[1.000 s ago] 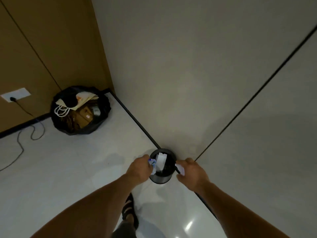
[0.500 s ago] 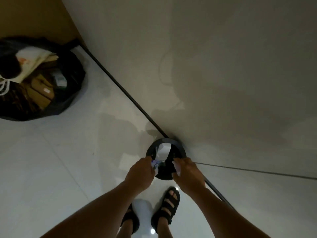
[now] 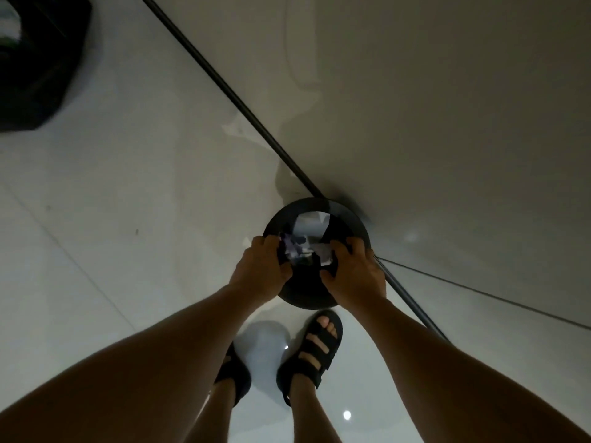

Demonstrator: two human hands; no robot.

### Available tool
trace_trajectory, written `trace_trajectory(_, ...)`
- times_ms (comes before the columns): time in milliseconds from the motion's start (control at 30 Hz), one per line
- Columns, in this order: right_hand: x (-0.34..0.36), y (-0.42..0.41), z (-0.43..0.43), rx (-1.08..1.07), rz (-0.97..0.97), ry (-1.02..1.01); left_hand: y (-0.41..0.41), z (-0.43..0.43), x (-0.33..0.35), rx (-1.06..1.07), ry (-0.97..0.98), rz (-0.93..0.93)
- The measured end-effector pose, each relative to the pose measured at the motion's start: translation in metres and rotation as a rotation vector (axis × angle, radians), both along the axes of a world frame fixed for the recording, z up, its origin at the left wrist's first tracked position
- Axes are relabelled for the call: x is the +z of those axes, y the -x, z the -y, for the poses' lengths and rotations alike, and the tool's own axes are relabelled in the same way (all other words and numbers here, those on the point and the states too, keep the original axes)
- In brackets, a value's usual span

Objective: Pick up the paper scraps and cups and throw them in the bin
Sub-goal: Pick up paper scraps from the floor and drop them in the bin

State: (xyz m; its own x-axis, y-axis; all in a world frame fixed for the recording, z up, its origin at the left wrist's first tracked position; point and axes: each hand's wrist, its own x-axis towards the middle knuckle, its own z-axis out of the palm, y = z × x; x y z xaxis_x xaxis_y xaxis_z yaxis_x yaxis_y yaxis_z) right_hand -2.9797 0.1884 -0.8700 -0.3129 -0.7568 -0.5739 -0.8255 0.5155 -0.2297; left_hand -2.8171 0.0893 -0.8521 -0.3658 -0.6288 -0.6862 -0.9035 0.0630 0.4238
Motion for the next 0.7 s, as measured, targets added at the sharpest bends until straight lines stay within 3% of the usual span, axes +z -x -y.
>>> trace_trajectory(300, 0.098, -0.003, -0.009, -0.080, 0.036, -0.058, -0.006, 0.014, 0.094, -0.014, 0.051, 0.000)
trace_trajectory(500, 0.195, -0.018, -0.026, -0.182, -0.007, -0.048, -0.024, 0.019, 0.183, -0.164, 0.098, -0.023)
trace_trajectory(700, 0.312, -0.059, -0.073, -0.421, -0.060, -0.023, -0.050, 0.013, 0.302, -0.390, 0.131, -0.048)
